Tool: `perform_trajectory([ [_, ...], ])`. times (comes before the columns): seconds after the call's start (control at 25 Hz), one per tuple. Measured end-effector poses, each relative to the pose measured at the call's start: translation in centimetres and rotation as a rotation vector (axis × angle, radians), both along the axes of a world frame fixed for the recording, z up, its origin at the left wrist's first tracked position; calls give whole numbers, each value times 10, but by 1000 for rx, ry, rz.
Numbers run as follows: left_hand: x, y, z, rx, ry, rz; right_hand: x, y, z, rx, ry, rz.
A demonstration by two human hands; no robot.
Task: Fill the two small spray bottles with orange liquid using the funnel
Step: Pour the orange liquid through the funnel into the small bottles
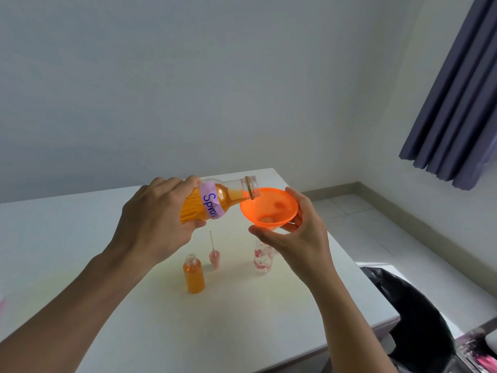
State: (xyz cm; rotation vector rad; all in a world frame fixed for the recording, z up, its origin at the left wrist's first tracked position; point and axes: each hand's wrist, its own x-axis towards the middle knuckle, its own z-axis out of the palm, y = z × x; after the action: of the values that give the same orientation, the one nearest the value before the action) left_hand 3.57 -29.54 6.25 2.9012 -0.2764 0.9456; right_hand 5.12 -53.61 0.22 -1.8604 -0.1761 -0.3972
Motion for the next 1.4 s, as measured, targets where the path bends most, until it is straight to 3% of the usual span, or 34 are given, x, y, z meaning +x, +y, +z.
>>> perform_trajectory([
  [1.4,11,7,2,85,-71,-19,2,5,0,40,15,14],
])
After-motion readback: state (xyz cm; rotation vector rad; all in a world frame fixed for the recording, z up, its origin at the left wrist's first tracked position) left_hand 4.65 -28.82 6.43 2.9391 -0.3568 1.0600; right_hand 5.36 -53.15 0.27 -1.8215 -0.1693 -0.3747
